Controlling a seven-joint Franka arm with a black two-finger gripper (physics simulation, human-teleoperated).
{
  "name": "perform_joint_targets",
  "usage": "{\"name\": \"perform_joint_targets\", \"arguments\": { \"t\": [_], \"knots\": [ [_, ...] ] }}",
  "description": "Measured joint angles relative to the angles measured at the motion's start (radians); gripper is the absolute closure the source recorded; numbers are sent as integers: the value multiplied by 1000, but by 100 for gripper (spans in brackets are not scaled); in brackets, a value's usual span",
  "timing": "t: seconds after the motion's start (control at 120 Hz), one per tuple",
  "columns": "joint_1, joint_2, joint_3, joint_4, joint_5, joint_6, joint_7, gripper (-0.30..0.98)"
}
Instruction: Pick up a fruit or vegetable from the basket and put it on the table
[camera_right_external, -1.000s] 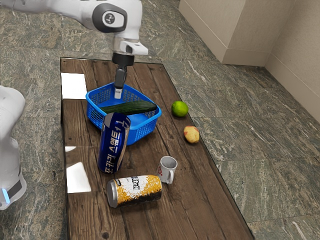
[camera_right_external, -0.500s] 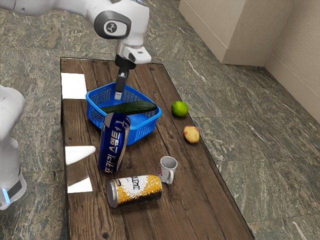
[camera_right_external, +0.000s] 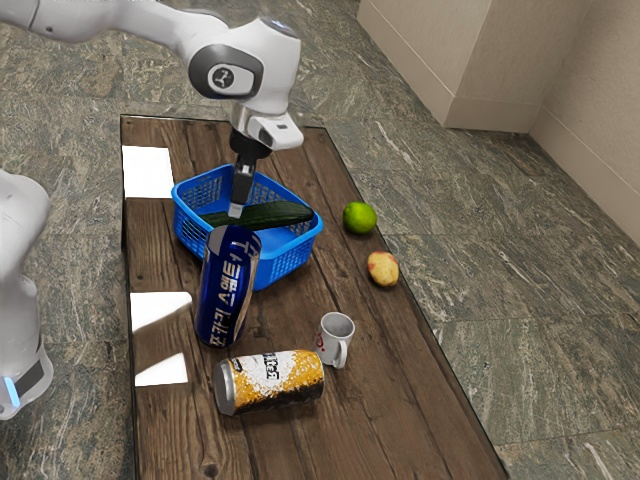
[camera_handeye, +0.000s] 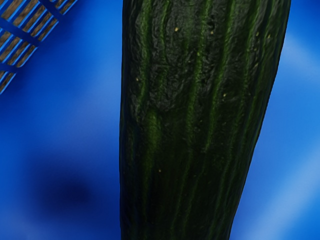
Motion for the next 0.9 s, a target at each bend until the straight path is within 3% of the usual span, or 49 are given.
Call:
{"name": "perform_joint_targets", "arguments": {
  "t": [0.383,0.7,0.9],
  "knots": [
    [-37,62,4,-21,2,71,-45,1],
    [-53,87,8,-18,16,93,-68,44],
    [-51,117,13,-9,19,97,-84,47]
  ]
}}
